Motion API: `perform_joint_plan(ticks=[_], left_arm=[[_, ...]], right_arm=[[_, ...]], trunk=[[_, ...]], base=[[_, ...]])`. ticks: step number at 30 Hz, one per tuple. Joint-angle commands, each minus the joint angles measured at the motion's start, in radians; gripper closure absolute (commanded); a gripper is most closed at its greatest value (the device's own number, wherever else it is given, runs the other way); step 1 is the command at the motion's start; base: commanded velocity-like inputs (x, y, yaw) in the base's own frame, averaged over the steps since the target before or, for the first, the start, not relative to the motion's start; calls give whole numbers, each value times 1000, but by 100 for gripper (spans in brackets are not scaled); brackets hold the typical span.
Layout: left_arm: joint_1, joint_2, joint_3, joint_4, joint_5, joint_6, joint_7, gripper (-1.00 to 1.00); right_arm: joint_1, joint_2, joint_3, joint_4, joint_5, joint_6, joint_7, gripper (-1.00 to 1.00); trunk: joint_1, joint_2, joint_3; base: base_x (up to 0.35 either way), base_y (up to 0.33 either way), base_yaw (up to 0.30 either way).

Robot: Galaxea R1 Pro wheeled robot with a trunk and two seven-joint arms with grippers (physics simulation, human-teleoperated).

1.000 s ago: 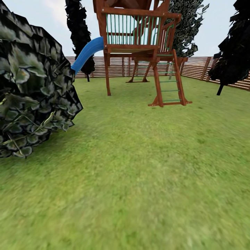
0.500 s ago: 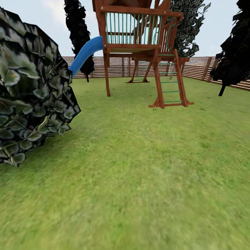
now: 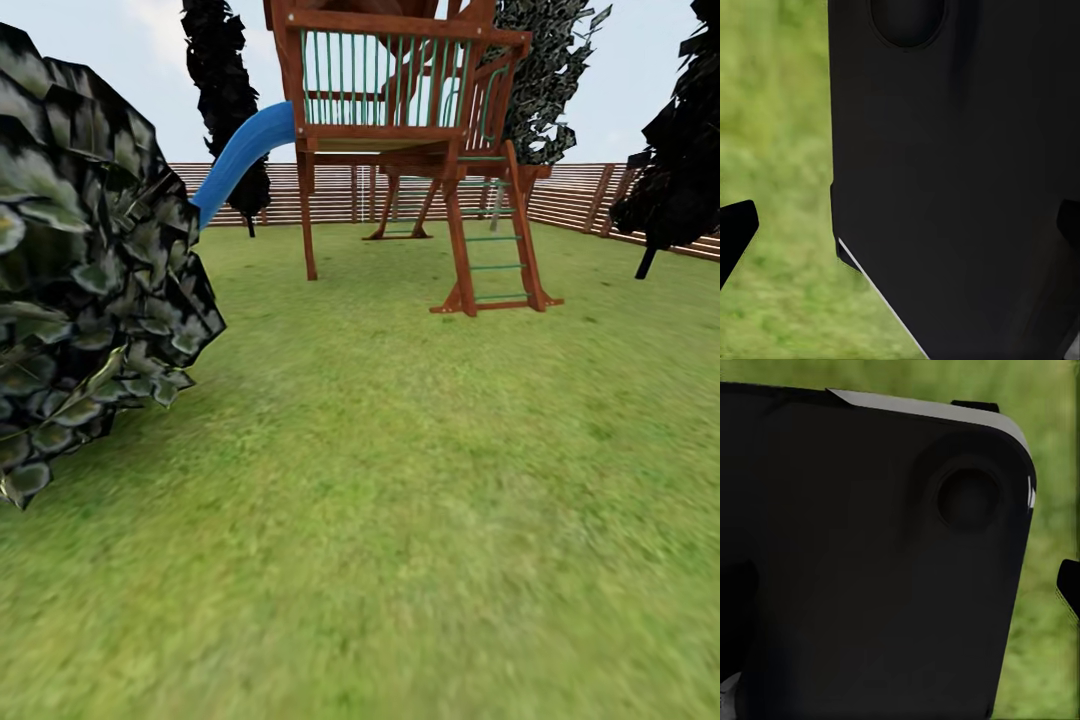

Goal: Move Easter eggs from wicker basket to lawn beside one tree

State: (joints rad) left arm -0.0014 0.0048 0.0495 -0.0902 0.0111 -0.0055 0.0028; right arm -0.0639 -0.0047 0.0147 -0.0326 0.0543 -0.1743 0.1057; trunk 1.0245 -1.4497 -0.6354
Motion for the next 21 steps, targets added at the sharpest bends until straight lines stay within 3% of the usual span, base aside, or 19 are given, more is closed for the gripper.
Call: perform_joint_plan(ticks=[1, 21], left_arm=[[0, 0, 5, 0, 1, -1, 0, -100], [0, 0, 4, 0, 1, -1, 0, -100]], right_arm=[[-1, 0, 1, 1, 6, -3, 1, -100], [-1, -2, 1, 0, 5, -4, 1, -100]], trunk=[[1, 0, -1], [1, 0, -1]], base=[[314, 0, 0], [314, 0, 0]])
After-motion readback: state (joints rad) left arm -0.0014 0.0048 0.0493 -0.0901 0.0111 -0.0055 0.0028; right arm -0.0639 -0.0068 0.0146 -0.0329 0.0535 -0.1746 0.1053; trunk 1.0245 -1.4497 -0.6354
